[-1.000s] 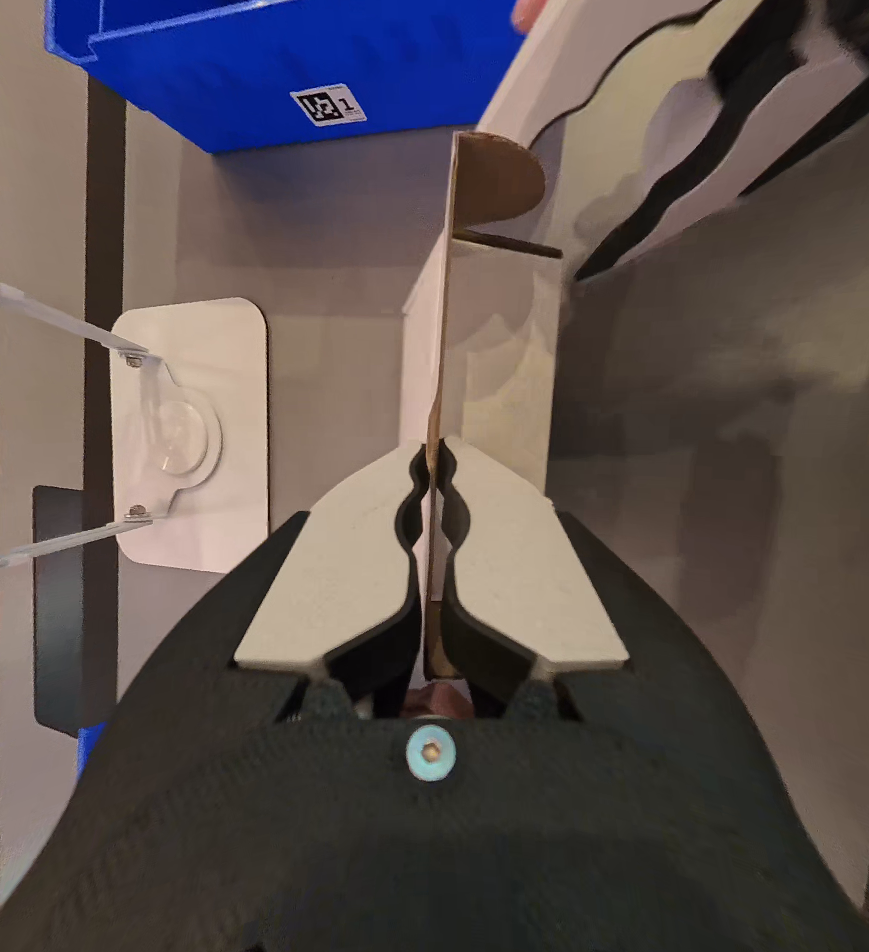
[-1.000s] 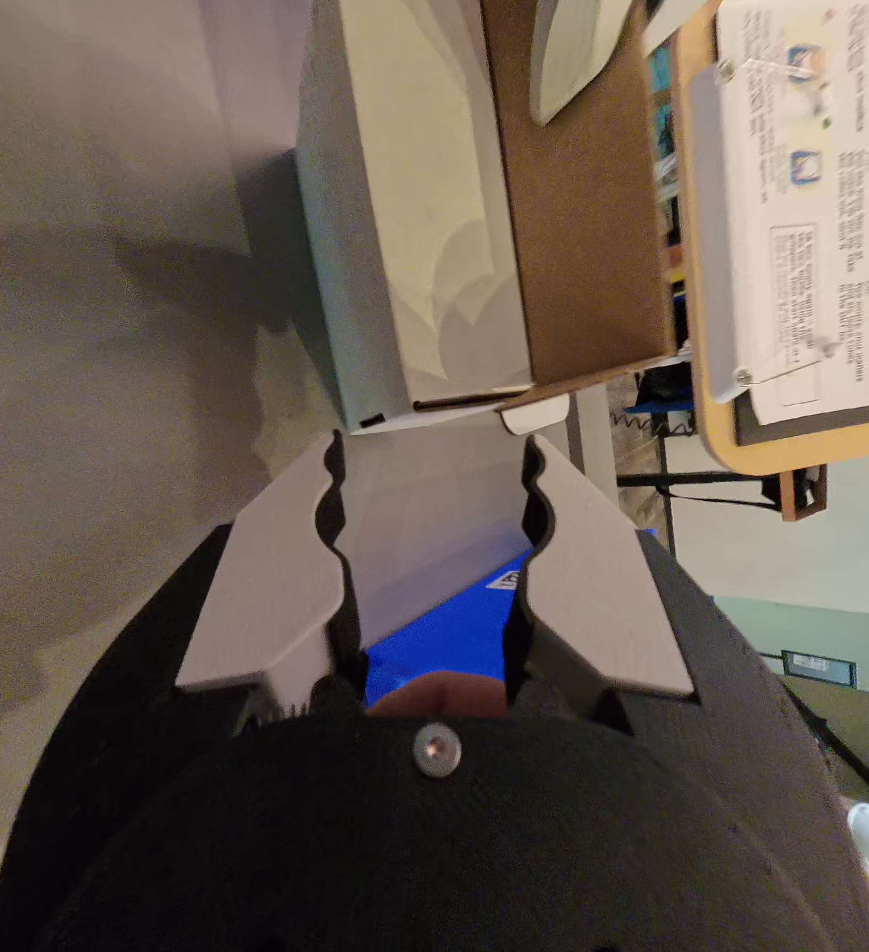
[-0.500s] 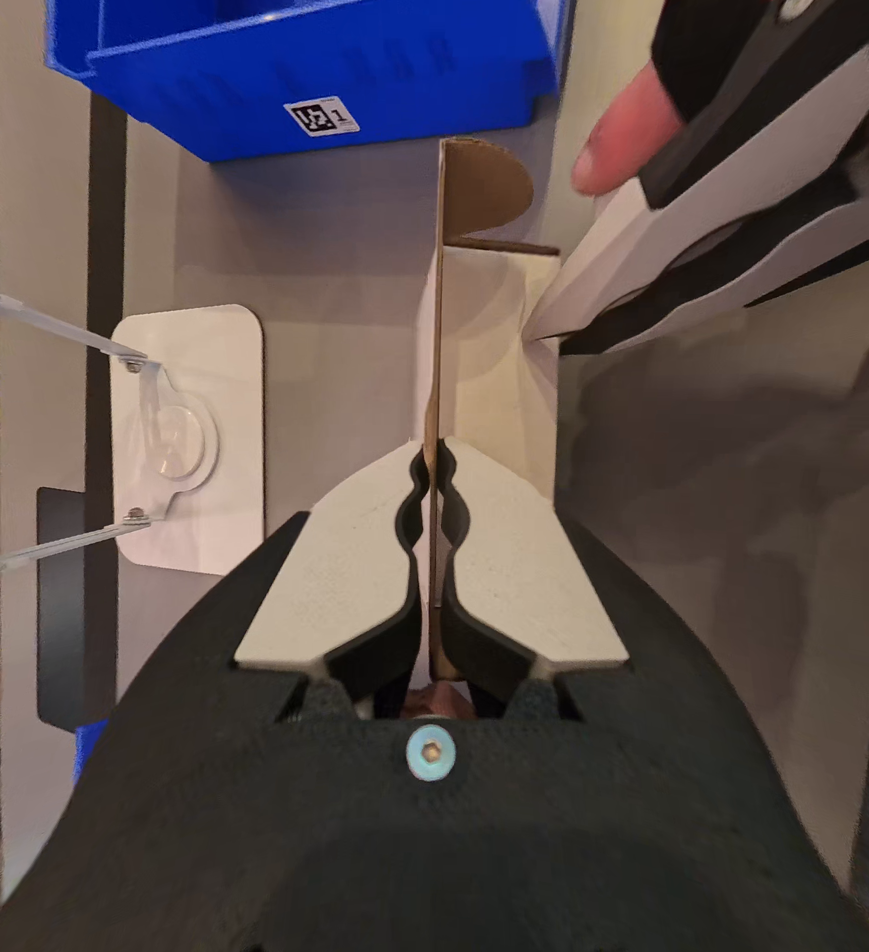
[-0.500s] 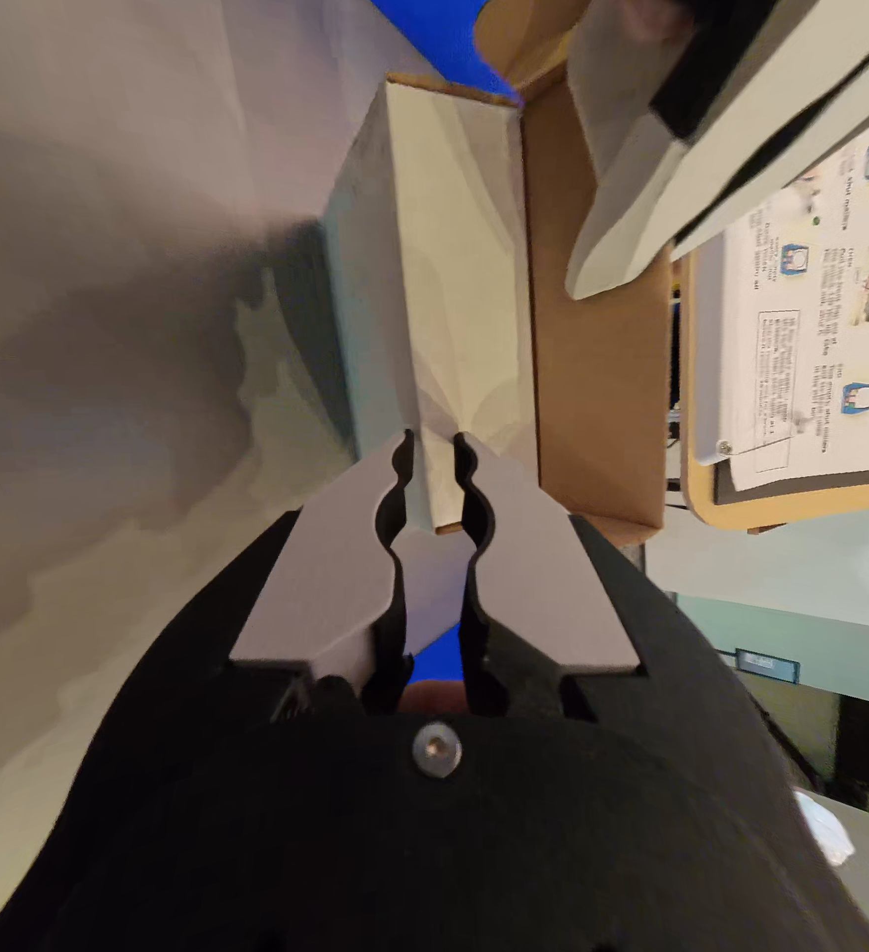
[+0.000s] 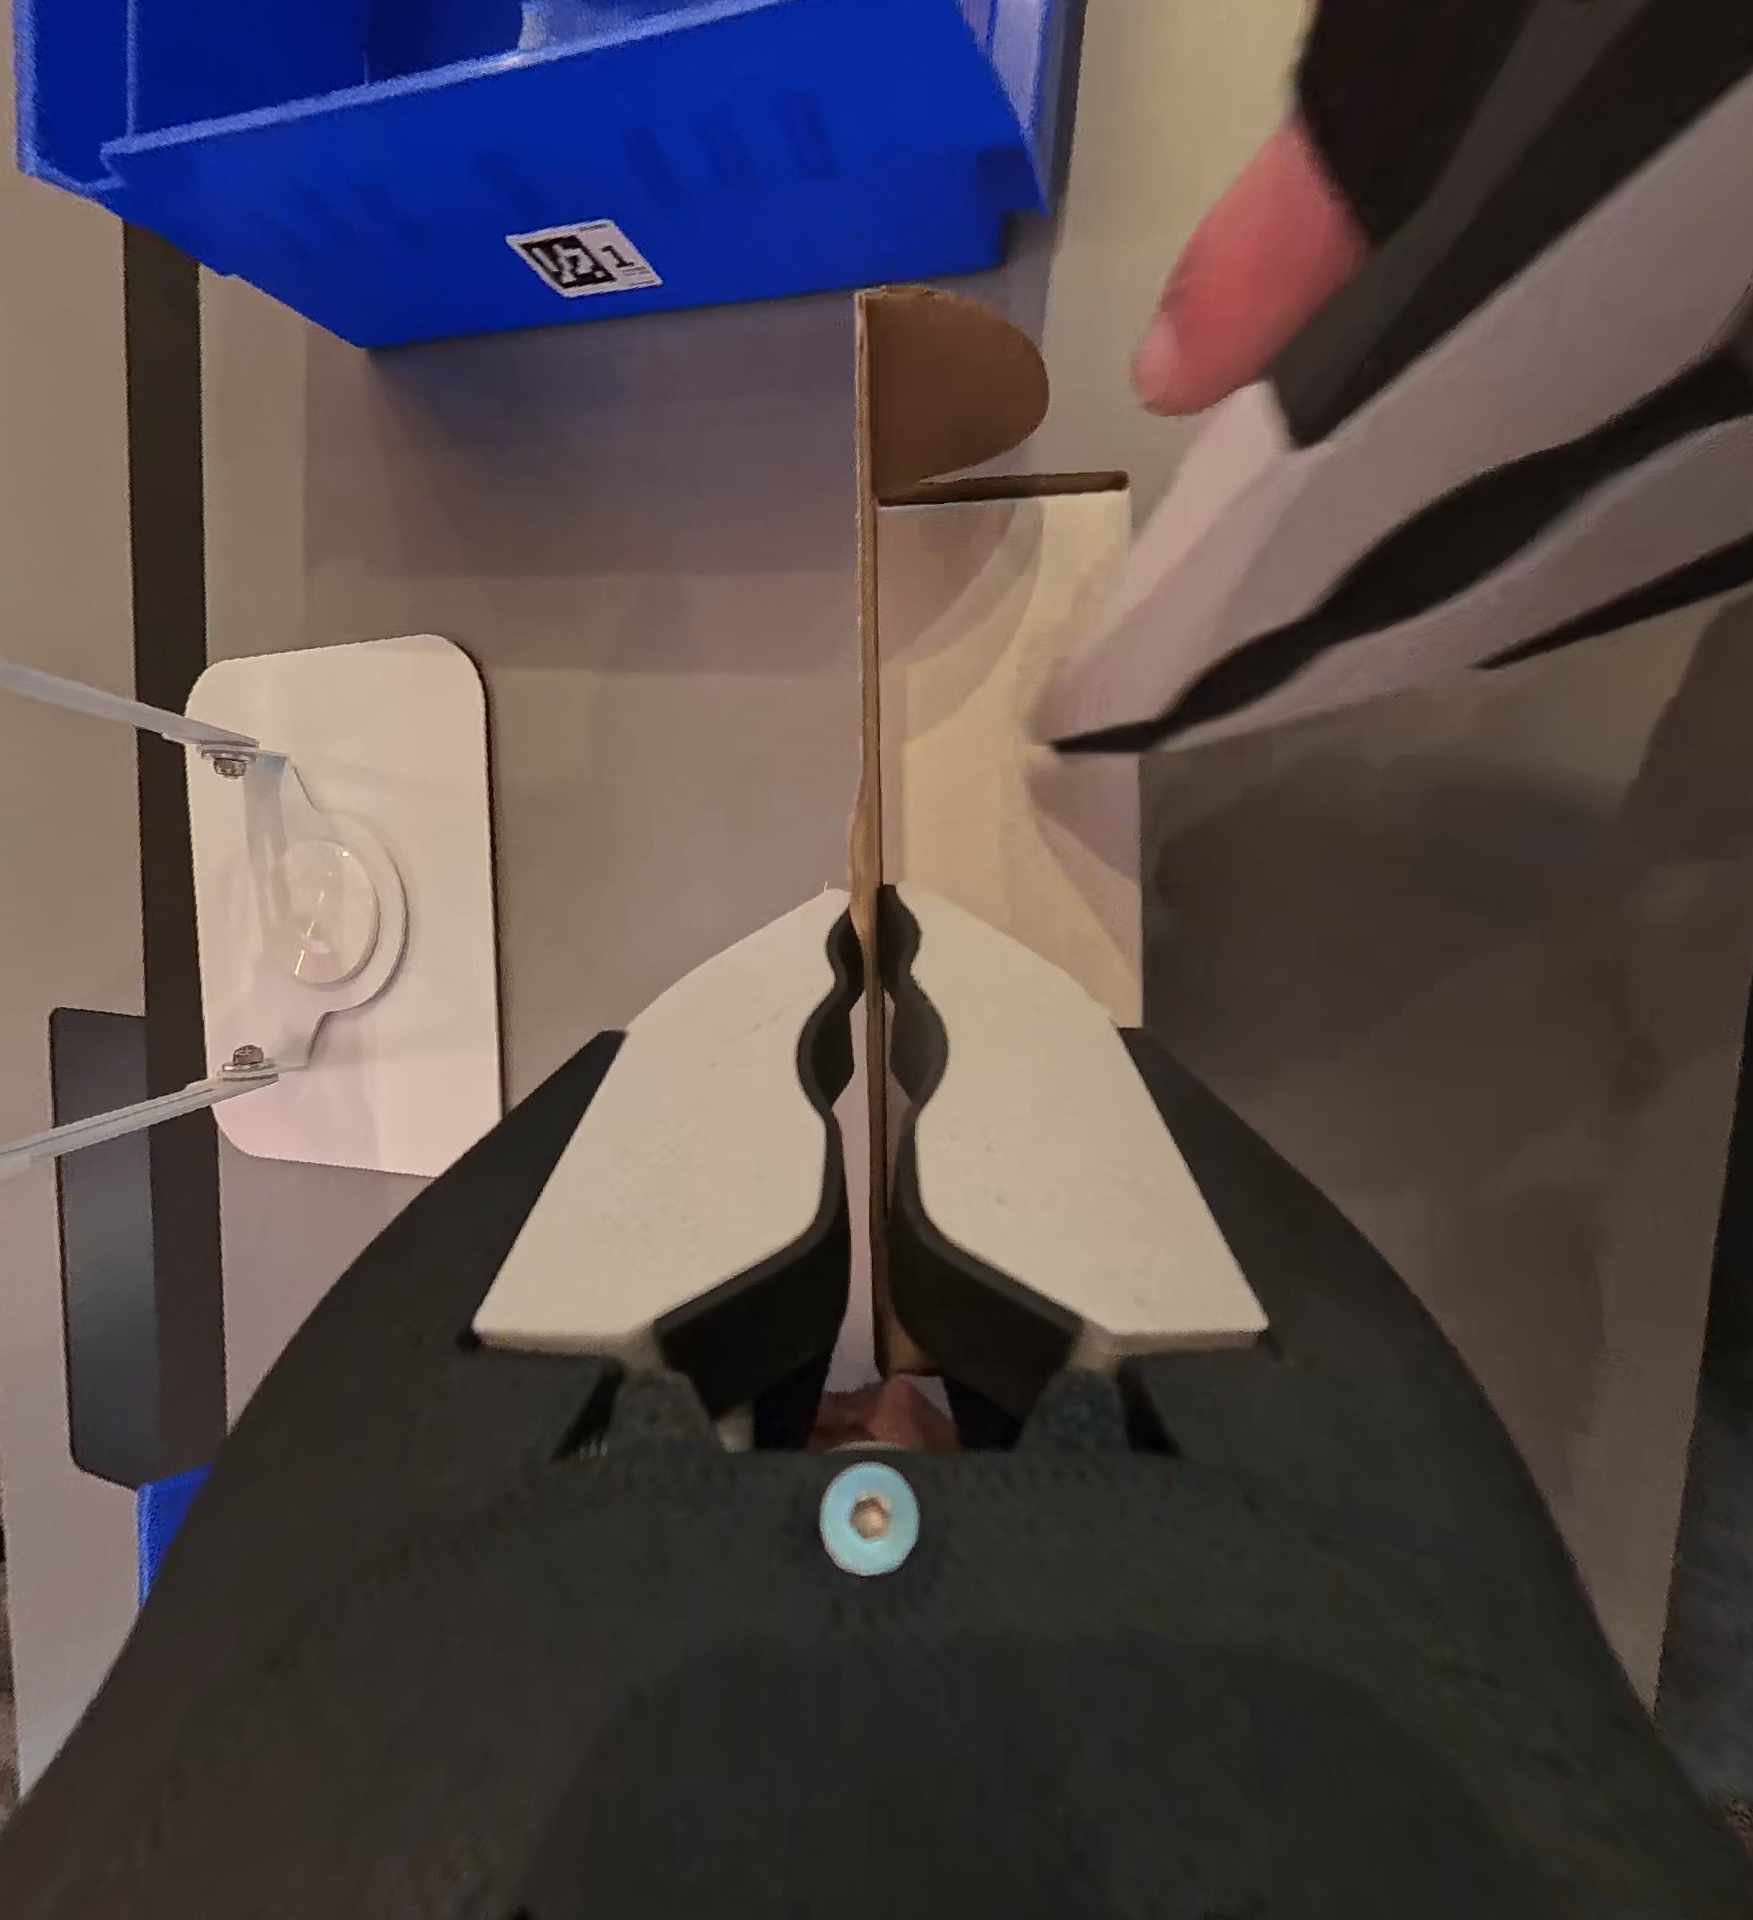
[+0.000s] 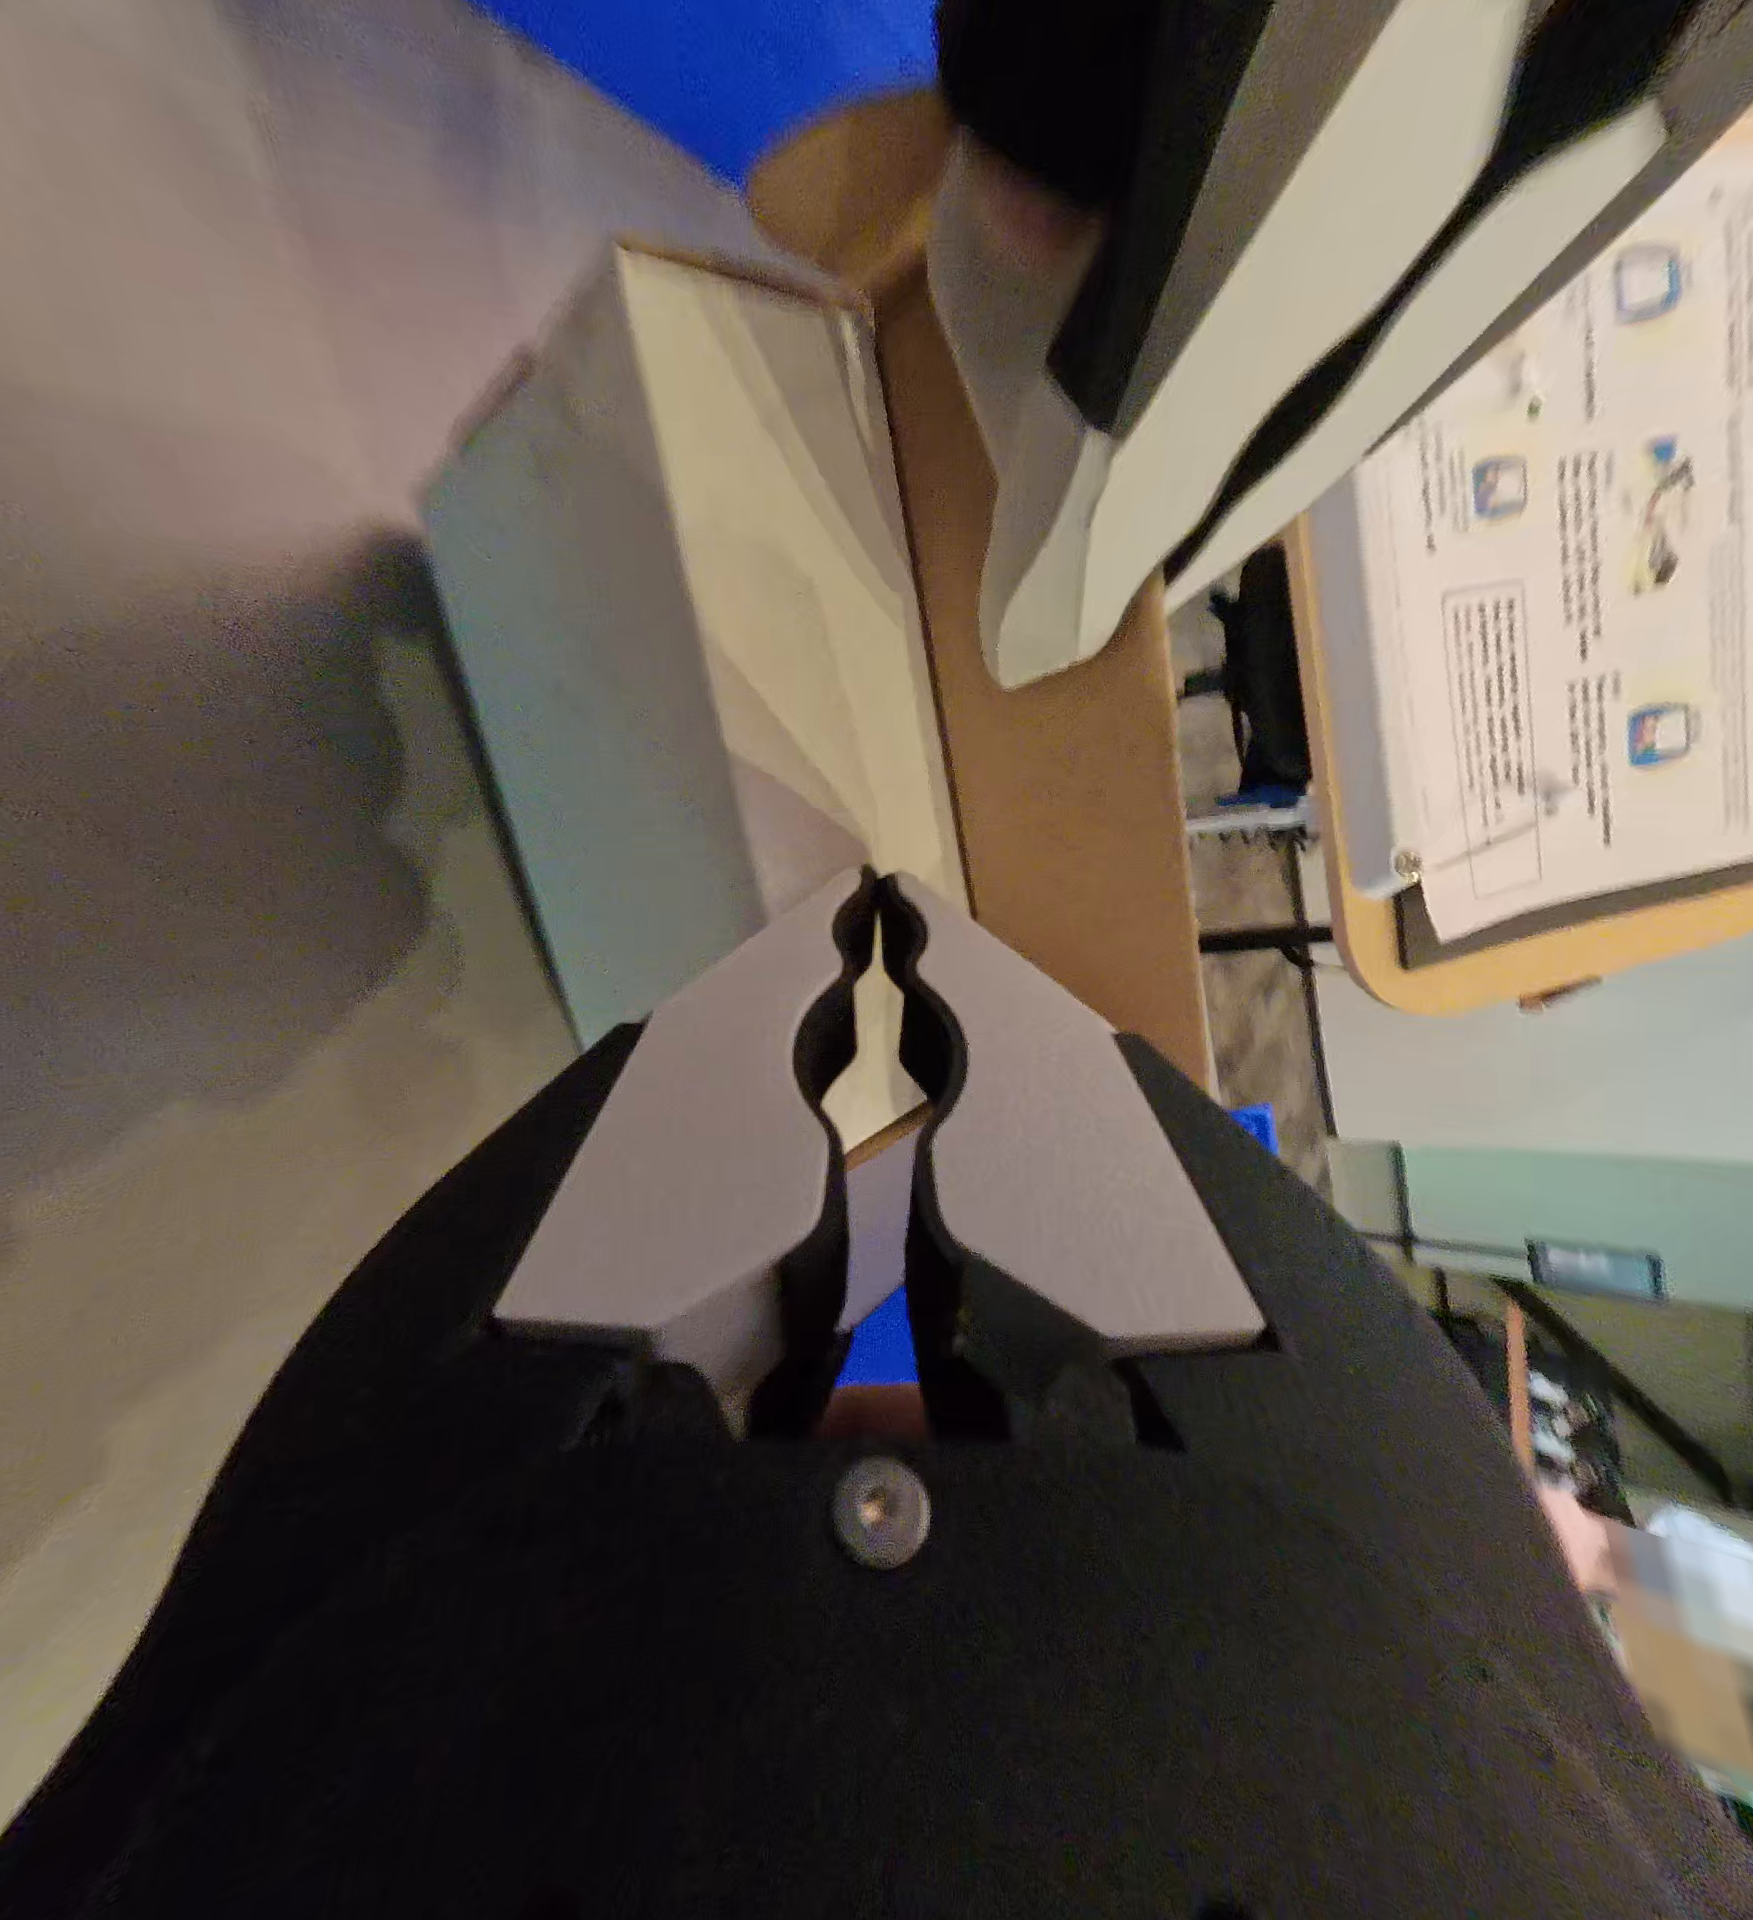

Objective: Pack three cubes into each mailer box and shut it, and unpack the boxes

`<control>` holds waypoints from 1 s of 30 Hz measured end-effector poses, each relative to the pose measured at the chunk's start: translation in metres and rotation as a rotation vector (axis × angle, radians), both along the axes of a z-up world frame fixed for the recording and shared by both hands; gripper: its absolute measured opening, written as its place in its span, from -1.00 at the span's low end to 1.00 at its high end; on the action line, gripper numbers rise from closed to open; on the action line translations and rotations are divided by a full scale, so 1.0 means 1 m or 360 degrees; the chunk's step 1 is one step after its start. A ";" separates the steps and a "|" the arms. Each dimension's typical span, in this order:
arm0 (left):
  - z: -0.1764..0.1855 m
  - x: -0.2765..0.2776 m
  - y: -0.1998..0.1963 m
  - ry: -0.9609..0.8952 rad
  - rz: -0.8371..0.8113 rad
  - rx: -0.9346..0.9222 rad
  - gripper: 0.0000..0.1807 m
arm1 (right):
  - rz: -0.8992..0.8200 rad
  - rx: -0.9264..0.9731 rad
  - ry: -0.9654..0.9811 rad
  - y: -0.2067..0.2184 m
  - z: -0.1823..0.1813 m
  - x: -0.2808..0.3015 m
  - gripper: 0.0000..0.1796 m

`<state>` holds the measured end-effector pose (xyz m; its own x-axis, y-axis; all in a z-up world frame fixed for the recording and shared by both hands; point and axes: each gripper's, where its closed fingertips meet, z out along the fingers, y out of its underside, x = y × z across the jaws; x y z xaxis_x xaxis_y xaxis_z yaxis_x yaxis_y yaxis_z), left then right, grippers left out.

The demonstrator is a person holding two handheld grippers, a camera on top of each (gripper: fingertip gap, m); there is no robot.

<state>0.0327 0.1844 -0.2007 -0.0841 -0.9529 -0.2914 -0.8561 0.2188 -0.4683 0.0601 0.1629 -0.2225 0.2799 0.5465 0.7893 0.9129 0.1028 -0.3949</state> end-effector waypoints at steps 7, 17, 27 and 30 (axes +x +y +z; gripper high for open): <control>-0.003 -0.005 -0.001 0.0012 0.0031 -0.0066 -0.99 | -0.0021 -0.0081 0.0053 0.000 -0.004 -0.004 -1.00; 0.000 -0.004 -0.015 -0.0036 0.0016 -0.0307 -0.98 | -0.0016 -0.0168 0.0015 -0.016 -0.013 -0.003 -1.00; 0.014 -0.003 -0.015 -0.0075 0.0033 -0.0325 -0.98 | 0.0044 -0.0171 -0.0019 -0.024 -0.018 -0.007 -1.00; 0.023 -0.004 -0.009 -0.0100 0.0064 -0.0402 -0.98 | -0.0039 -0.0178 -0.0036 -0.013 -0.030 -0.001 -1.00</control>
